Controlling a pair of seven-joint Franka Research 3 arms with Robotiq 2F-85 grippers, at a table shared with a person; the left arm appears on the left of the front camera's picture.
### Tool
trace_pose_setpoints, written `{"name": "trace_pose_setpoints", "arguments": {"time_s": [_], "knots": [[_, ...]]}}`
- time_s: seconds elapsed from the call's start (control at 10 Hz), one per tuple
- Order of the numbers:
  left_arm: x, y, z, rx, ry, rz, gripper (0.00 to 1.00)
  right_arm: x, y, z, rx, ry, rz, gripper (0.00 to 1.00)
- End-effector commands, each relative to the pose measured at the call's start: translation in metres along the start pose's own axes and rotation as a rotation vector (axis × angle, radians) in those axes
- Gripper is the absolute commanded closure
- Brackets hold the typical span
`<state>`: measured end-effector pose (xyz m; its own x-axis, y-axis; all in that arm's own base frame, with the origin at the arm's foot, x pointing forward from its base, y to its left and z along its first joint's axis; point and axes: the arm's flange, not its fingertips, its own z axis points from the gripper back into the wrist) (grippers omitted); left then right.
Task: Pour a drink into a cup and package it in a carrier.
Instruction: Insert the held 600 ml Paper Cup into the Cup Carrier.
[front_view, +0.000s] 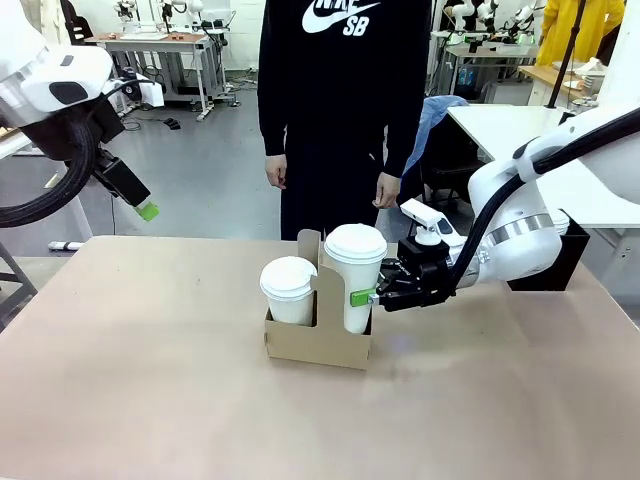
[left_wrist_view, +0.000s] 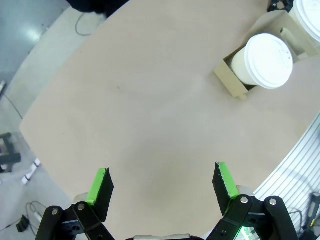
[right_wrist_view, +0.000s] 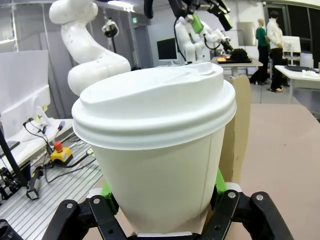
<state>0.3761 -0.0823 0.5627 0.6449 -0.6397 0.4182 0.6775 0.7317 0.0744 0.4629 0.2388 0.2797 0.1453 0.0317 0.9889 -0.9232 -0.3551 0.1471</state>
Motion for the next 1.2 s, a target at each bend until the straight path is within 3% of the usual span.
{"name": "trace_pose_setpoints", "arguments": {"time_s": [0.0,0.8,0.9,1.1], "knots": [[0.000,0.000,0.002,0.000,-0.005,0.002,0.00,-0.009,-0.008,0.006,0.026,0.005,0.042,0.20],[0.000,0.000,0.002,0.000,-0.005,0.002,0.00,-0.040,-0.020,0.010,0.067,0.048,0.089,0.20],[0.000,0.000,0.002,0.000,-0.005,0.002,0.00,-0.039,-0.019,0.011,0.052,0.064,0.119,0.00],[0.000,0.000,0.002,0.000,-0.005,0.002,0.00,-0.031,-0.014,0.021,0.010,0.097,0.154,0.00]]}}
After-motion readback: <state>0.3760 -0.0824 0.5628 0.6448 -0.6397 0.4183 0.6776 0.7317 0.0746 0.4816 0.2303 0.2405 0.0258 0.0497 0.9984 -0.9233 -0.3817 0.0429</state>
